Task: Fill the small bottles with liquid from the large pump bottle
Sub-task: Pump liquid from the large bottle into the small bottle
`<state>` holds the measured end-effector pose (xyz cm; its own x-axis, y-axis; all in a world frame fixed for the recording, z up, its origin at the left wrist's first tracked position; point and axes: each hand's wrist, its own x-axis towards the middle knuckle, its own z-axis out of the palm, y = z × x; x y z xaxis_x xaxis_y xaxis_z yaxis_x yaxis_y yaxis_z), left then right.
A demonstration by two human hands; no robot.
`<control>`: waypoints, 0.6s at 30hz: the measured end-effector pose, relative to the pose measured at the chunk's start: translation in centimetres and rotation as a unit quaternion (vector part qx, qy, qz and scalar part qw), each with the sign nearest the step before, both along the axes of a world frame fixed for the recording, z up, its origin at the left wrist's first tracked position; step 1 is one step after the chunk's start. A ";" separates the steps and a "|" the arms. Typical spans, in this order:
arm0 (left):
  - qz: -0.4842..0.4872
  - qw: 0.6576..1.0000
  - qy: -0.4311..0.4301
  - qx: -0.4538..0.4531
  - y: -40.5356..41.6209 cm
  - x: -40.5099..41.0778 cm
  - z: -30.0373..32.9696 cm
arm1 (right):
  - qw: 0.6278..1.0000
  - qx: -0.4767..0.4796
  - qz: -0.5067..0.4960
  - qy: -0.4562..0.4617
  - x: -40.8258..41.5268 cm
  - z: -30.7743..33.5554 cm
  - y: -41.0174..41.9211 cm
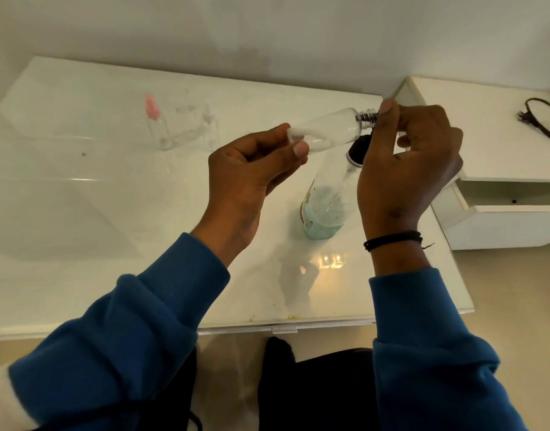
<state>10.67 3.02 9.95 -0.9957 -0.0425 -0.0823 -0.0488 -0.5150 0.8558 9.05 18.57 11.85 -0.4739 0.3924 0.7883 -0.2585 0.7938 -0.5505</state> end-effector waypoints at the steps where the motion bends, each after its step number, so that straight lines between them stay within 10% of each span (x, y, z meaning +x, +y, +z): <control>1: 0.003 1.000 0.001 -0.001 -0.1 -0.1 0.0 | 1.000 0.001 0.002 -0.009 0.0 0.0 -0.2; 18: 0.002 1.000 0.004 0.015 0.0 0.0 0.0 | 0.999 -0.009 0.016 -0.032 0.4 0.8 -0.2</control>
<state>10.71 2.98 9.92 -0.9962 -0.0445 -0.0752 -0.0393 -0.5406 0.8404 9.41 18.40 12.64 -0.5359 0.3898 0.7489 -0.2475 0.7756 -0.5807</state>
